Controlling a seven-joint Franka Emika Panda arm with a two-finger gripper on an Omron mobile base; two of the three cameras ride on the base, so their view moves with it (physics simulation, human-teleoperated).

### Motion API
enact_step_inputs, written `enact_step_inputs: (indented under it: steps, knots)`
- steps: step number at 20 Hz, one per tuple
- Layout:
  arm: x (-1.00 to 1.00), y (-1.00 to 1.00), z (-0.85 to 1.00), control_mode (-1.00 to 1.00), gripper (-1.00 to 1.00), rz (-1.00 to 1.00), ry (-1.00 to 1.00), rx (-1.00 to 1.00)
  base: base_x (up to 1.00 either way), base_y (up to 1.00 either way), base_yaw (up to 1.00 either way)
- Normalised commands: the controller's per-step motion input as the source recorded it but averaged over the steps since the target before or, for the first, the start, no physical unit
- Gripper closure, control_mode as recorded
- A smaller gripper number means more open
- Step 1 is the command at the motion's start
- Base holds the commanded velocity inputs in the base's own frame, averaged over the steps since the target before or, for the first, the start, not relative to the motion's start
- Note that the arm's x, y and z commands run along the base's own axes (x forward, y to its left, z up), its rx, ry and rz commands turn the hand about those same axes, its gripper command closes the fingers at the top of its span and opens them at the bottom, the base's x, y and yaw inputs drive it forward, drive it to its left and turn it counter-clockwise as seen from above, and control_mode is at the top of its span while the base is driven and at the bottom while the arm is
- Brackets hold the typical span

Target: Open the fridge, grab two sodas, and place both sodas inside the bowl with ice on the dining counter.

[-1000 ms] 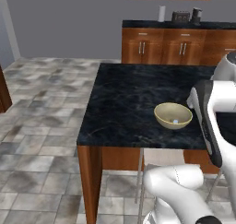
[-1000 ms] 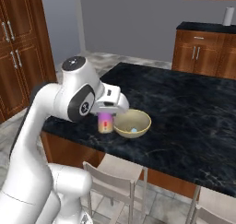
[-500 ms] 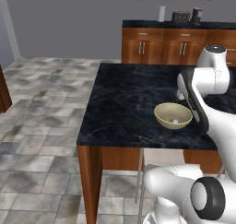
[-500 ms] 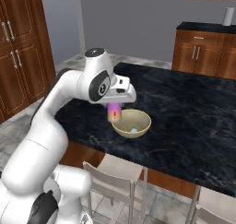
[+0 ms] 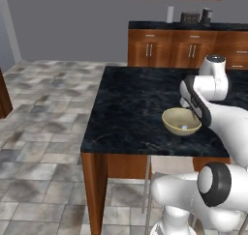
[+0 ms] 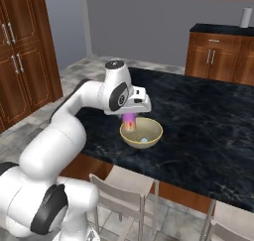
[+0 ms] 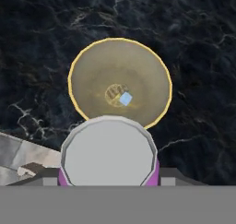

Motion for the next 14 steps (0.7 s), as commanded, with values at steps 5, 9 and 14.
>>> enact_step_inputs:
  steps: [5,9,14]
  knots:
    - [0.53,-0.14,-0.43,-1.00,1.00,0.07,0.00,0.00,0.00,0.00,0.00]
    - [0.52,-0.12,-0.41,-1.00,1.00,0.06,0.02,0.00,0.00,0.00,0.00]
    - [0.32,-0.13,-0.33,-1.00,1.00,0.06,0.00,0.00,0.00,0.00,0.00]
